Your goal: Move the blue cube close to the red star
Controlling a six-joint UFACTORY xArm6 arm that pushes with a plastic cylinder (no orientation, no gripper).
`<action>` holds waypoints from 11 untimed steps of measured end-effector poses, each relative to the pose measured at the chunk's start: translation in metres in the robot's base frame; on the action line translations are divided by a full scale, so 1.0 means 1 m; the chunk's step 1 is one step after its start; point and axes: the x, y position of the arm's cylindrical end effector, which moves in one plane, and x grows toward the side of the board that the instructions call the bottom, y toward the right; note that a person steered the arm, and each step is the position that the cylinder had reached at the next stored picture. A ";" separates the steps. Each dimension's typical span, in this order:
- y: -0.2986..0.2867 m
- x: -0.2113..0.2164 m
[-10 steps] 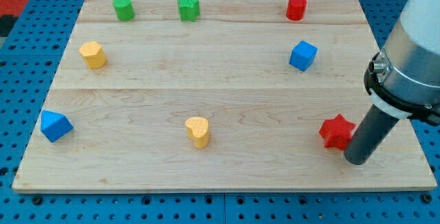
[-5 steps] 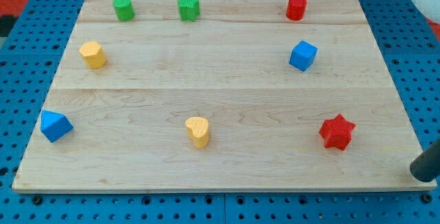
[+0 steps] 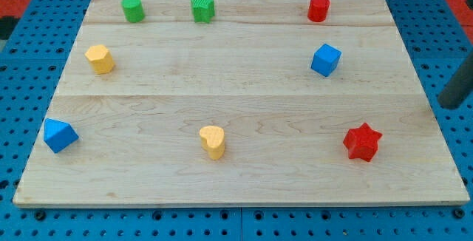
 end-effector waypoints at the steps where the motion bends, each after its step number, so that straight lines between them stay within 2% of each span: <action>1: 0.001 -0.039; 2: -0.013 -0.086; 4: -0.101 -0.144; 7: -0.180 -0.119; 10: -0.182 -0.005; 11: -0.185 0.001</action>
